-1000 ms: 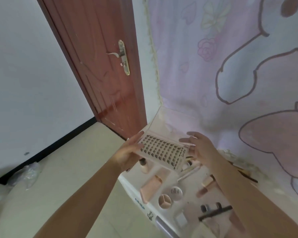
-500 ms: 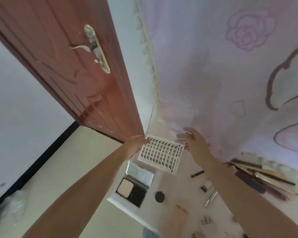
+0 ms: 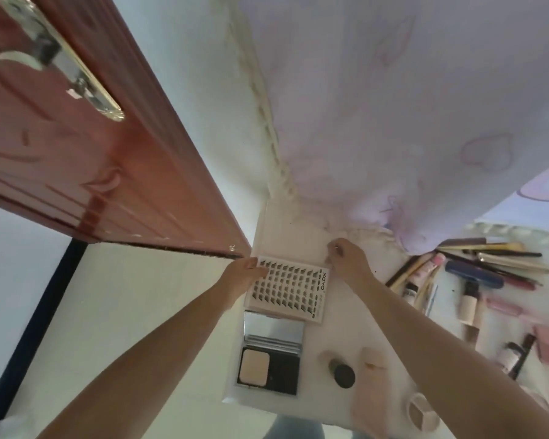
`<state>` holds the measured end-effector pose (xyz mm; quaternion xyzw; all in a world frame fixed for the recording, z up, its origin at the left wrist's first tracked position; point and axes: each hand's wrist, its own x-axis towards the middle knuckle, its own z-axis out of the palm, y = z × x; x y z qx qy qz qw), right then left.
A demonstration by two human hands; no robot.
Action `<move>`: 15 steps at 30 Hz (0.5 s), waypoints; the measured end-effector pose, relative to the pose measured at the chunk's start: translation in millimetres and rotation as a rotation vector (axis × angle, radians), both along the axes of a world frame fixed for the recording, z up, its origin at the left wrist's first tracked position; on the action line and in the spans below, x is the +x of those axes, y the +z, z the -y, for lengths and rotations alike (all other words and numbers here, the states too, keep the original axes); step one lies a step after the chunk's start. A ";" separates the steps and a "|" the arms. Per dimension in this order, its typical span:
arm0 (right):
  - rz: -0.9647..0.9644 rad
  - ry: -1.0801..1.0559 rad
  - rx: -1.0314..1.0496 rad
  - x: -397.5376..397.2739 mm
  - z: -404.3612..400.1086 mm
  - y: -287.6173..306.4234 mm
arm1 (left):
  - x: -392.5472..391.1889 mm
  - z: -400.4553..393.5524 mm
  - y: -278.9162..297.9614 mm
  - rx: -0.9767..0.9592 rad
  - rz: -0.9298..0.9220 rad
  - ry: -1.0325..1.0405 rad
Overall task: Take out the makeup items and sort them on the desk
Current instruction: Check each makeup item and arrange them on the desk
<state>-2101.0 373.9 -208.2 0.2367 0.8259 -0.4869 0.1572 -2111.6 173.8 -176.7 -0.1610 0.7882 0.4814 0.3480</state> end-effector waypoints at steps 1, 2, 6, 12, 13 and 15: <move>0.013 0.033 0.072 -0.9 -0.1 -0.9 | -0.8 0.6 -1.2 -0.016 0.001 -0.015; 0.029 0.061 0.117 -2.7 0.1 -0.9 | -1.3 0.6 -2.4 -0.037 0.003 -0.021; 0.111 0.234 0.320 -9.3 6.9 5.9 | -2.1 3.8 -9.4 -0.133 0.003 -0.051; 0.156 0.305 0.413 -10.7 10.9 11.3 | -1.0 4.6 -7.2 -0.288 -0.059 -0.228; 0.160 0.318 0.422 -8.6 10.7 12.0 | -0.4 4.5 -6.2 -0.330 -0.089 -0.264; 0.145 0.355 0.451 -1.1 8.0 14.7 | 2.0 2.0 0.0 -0.457 -0.198 -0.387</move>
